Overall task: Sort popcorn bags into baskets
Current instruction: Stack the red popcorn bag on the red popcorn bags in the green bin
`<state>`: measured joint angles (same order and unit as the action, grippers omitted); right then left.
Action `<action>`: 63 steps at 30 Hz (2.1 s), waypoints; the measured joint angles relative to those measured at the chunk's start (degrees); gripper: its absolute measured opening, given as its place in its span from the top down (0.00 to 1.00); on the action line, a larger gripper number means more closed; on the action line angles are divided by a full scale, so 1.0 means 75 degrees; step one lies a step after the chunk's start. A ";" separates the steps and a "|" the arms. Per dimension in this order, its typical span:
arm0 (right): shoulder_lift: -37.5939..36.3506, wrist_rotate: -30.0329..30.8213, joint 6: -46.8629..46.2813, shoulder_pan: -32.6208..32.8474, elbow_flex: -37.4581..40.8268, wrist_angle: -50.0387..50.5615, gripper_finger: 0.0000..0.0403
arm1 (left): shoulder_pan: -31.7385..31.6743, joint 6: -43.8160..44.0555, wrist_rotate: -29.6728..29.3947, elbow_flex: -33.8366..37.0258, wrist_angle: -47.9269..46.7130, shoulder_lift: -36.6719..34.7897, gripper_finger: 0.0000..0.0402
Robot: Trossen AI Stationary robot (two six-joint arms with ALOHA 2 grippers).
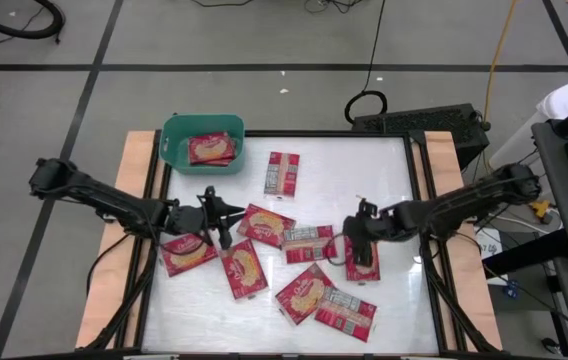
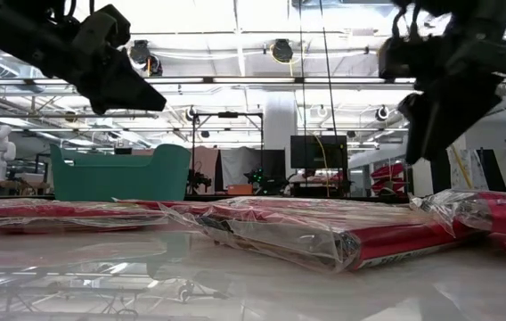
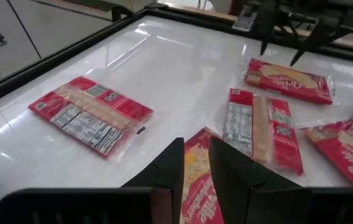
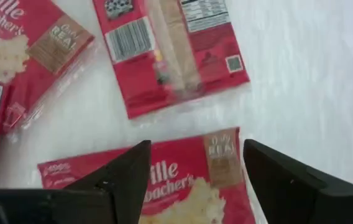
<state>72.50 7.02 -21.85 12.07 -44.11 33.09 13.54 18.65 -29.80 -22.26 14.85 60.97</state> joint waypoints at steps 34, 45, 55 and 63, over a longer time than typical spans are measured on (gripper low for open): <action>0.0420 -0.2117 0.2516 -0.1964 0.2396 -0.3719 0.79 | -0.0008 -0.0225 -0.0006 -0.0003 0.0230 0.0285 0.81; 0.0252 -0.0799 0.2011 -0.1859 0.2662 -0.4493 1.00 | -0.0065 -0.0454 -0.0032 -0.0003 0.0230 0.0285 0.81; -0.0875 0.0994 0.1445 -0.2432 0.2478 -0.3784 1.00 | -0.0767 -0.0774 -0.0032 -0.0009 0.0258 0.0285 0.81; -0.1888 0.1285 0.1200 -0.2725 0.2464 -0.3339 1.00 | -0.1317 -0.1442 -0.0029 -0.0009 0.0624 0.0285 0.81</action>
<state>58.34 16.66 -12.85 -8.37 -25.63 8.05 3.66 7.83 -30.02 -22.33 19.54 63.11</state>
